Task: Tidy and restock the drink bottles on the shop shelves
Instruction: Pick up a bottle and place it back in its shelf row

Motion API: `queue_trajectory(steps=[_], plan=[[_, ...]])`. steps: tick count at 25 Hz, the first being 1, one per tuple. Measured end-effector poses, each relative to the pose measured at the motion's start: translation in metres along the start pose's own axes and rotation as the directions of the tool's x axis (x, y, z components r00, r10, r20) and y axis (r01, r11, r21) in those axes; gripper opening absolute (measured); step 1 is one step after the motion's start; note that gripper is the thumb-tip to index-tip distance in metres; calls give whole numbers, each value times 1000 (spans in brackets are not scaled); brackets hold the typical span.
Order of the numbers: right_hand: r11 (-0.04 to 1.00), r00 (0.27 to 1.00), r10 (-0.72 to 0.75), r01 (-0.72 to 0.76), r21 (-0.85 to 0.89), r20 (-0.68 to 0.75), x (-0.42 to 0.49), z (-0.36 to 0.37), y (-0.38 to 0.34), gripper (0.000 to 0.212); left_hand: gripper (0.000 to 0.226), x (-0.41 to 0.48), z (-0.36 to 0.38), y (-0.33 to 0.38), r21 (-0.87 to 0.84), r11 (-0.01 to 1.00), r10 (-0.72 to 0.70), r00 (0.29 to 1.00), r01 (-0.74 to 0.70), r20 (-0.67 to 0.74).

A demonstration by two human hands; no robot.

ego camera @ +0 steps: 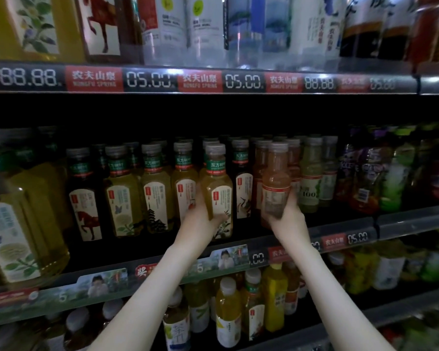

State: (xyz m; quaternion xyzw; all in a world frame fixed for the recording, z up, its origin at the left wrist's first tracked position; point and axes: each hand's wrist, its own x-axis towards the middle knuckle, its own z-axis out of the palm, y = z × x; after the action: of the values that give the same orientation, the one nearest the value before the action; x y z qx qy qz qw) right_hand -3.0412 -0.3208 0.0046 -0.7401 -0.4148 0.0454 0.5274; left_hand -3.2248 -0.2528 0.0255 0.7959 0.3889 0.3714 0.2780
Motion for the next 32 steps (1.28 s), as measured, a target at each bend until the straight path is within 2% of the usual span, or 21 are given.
queue_trajectory(steps=[3,7,9,10,11,13,14,15,16,18,20,21,22,24,25,27,28,30,32], plan=[[992,999,29,-26,-122,19,10,4,2,72,96,-1,-1,4,-8,1000,-28,999,28,31],[992,1000,16,-13,-127,22,8,4,-1,74,97,-3,0,12,60,995,-85,996,84,18],[994,1000,3,-4,-107,-14,-6,4,-2,77,91,-15,1,12,149,987,-64,998,66,-17],[994,997,-46,39,-99,-63,-20,4,-2,76,84,-28,3,10,221,975,-9,997,25,-73],[988,985,-127,116,-99,-115,-39,5,-1,74,77,-44,5,5,284,957,104,982,-56,-155],[946,935,-318,302,-118,-157,-91,15,12,63,58,-93,14,-17,364,884,404,871,-293,-278],[923,917,-378,362,-132,-129,-121,23,25,59,49,-125,21,-34,374,841,501,824,-391,-264],[909,912,-405,393,-141,-68,-153,32,42,55,42,-163,29,-55,350,818,540,819,-457,-192],[904,915,-402,401,-148,23,-184,42,61,51,38,-201,37,-80,306,822,526,846,-480,-89],[936,923,-265,316,-157,277,-256,67,107,45,37,-288,58,-145,233,907,322,934,-351,157],[958,853,-27,171,-230,522,-328,91,160,44,45,-368,79,-210,237,963,47,943,-131,330],[947,790,92,120,-300,607,-365,105,191,45,52,-406,89,-244,273,962,-127,911,16,393],[920,711,204,96,-380,673,-407,121,225,47,55,-448,101,-283,339,927,-308,845,162,438],[853,544,391,90,-515,742,-482,150,292,51,54,-521,124,-347,408,829,-547,705,382,451],[816,457,466,108,-567,758,-519,165,326,52,55,-558,142,-378,428,784,-615,656,450,438],[780,311,547,149,-608,777,-591,196,393,54,53,-633,186,-435,449,724,-687,607,524,399],[777,262,557,170,-606,788,-622,212,425,58,54,-667,207,-460,454,693,-719,577,559,387],[778,200,539,256,-574,818,-686,251,493,67,56,-725,253,-502,477,622,-782,470,621,408],[780,134,507,350,-519,852,-739,291,553,69,58,-772,295,-540,488,571,-818,408,660,405]])
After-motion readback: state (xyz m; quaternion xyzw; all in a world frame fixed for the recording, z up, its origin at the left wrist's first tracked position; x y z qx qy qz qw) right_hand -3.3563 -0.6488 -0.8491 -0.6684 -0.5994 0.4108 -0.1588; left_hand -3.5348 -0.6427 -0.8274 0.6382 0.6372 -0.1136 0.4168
